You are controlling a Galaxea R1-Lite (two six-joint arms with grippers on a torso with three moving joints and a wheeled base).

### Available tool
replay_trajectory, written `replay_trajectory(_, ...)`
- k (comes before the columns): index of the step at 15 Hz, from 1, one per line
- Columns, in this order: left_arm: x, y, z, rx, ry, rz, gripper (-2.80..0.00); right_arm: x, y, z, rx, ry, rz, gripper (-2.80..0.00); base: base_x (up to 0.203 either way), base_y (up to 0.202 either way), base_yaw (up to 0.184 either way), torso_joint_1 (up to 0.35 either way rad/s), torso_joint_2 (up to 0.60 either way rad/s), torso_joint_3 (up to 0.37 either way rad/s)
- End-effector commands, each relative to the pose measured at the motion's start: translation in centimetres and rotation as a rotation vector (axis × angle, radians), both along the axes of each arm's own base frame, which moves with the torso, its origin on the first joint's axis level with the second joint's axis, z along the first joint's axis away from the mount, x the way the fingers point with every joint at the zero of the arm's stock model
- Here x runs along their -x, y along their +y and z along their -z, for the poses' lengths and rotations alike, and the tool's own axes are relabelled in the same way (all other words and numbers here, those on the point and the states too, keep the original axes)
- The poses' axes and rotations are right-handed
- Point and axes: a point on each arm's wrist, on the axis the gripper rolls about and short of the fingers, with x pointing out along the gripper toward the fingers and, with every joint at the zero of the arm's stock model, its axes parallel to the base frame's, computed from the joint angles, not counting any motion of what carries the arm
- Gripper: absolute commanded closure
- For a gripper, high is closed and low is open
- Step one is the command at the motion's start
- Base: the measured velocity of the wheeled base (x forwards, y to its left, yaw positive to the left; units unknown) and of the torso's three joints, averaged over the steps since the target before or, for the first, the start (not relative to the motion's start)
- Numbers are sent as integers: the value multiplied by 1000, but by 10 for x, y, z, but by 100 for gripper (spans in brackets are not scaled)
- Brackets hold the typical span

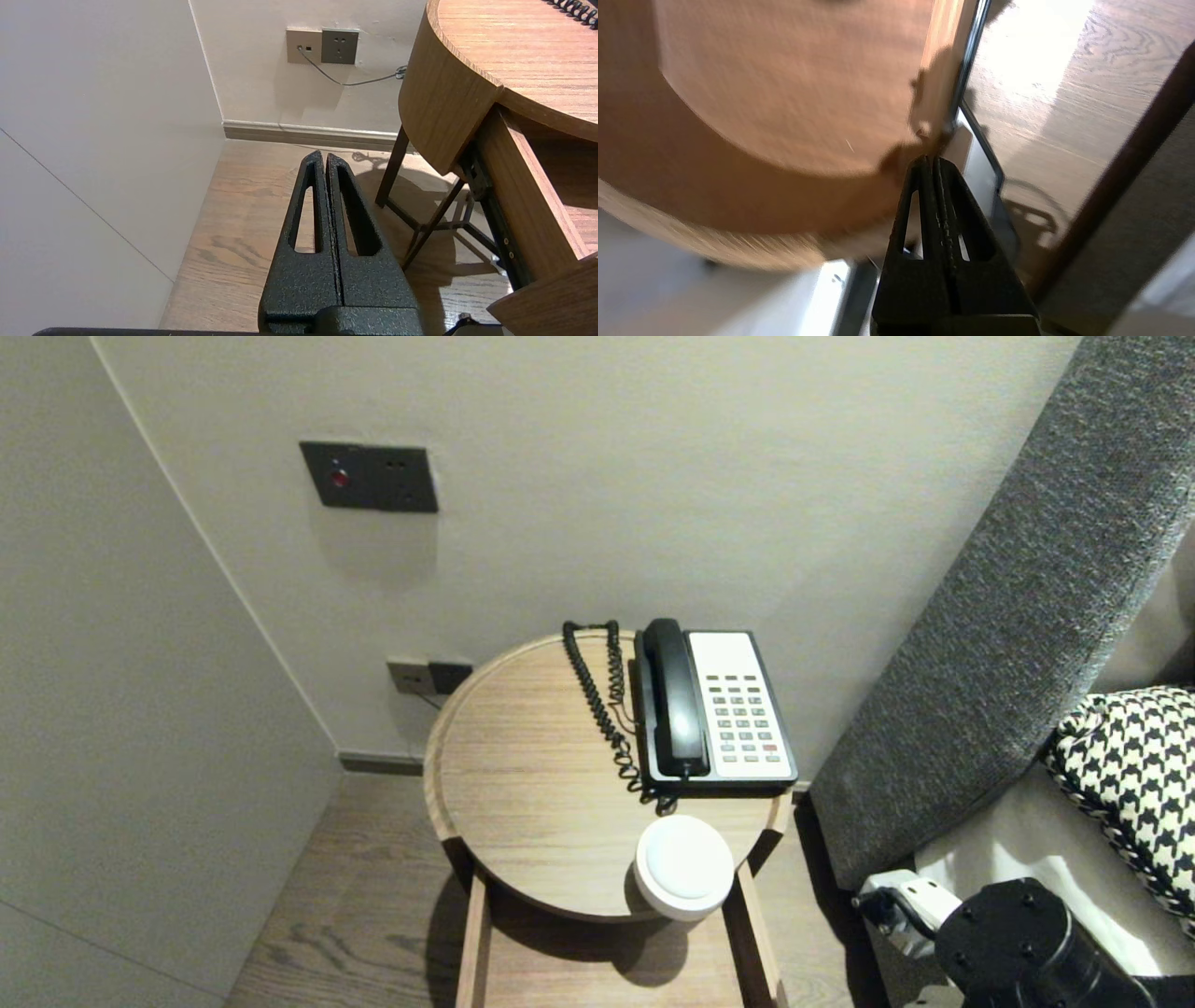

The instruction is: Put the remote controls on the table in the drawer one by one

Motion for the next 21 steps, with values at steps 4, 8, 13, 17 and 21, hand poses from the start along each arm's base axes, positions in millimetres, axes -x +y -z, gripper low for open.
replay_trajectory(4, 0, 0, 0, 0, -2, -1, 0, -28, -9, -55, -78, -17, 184, 0, 0, 0, 0, 0, 0, 0)
replay_trajectory(8, 0, 0, 0, 0, -2, -1, 0, -40, -10, -120, -160, -7, 290, 0, 0, 0, 0, 0, 0, 0)
replay_trajectory(13, 0, 0, 0, 0, -2, -1, 0, -70, 7, -153, -223, 111, 318, 0, 0, 0, 0, 0, 0, 0)
replay_trajectory(17, 0, 0, 0, 0, -2, -1, 0, -83, 13, -162, -154, 141, 295, 0, 0, 0, 0, 0, 0, 0)
replay_trajectory(21, 0, 0, 0, 0, -2, -1, 0, -88, 27, -168, -87, 155, 221, 0, 0, 0, 0, 0, 0, 0)
